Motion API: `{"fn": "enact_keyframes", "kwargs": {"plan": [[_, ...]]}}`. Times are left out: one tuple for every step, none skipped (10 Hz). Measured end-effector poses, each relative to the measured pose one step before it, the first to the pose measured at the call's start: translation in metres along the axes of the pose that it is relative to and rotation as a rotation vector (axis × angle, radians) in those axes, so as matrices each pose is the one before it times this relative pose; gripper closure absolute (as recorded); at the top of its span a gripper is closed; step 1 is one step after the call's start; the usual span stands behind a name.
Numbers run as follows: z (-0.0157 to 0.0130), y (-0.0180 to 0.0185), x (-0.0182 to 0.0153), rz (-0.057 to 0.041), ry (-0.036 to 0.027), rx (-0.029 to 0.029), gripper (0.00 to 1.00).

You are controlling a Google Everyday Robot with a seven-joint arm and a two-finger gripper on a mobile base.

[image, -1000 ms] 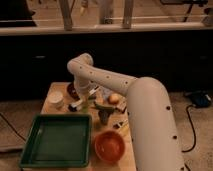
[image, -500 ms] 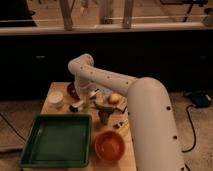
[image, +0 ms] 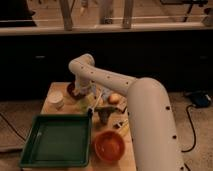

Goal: Place brush in plastic cup

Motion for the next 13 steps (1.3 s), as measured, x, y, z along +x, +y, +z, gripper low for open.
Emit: {"fn": "enact_keyframes", "kwargs": {"plan": [[0.0006,0.00001,0.00064,-0.0002,-0.00224,-0.00098,0.2],[0.00026,0.00015,0.00078,-0.00002,-0.00135,-0.001,0.2],[0.00029,-0.00011,0.0007,0.00001,-0.00138,-0.0007,0.2],[0.0,-0.00001,0.00055,0.00012,-0.00053,-0.00051,0.2],[-0.00008,-0.00019,0.00044,-0.0001,-0.00103,0.00044,0.2],[0.00026,-0.00006,0.00013,0.00001,-0.00047,0.00002,0.2],[0.00003,0.0004,0.0006,0.00118,-0.00069,0.00035,0.2],[0.00019,-0.00002,-0.0001,-0.00011,-0.00041,0.00002,0.2],[0.00049,0.00051,-0.00008,-0.00014,-0.00048,-0.0007,0.2],[0.00016,0.00106,0.00047,0.00088,0.00049,-0.00074,0.2],[-0.00013,-0.00018,-0.00047,-0.00145,0.00153,0.00733,0.2],[-0.0001,-0.00038,-0.0005,-0.00259,0.00188,0.00674,0.2],[-0.00081,-0.00037,-0.0002,-0.00429,0.00232,0.00498,0.2]]}}
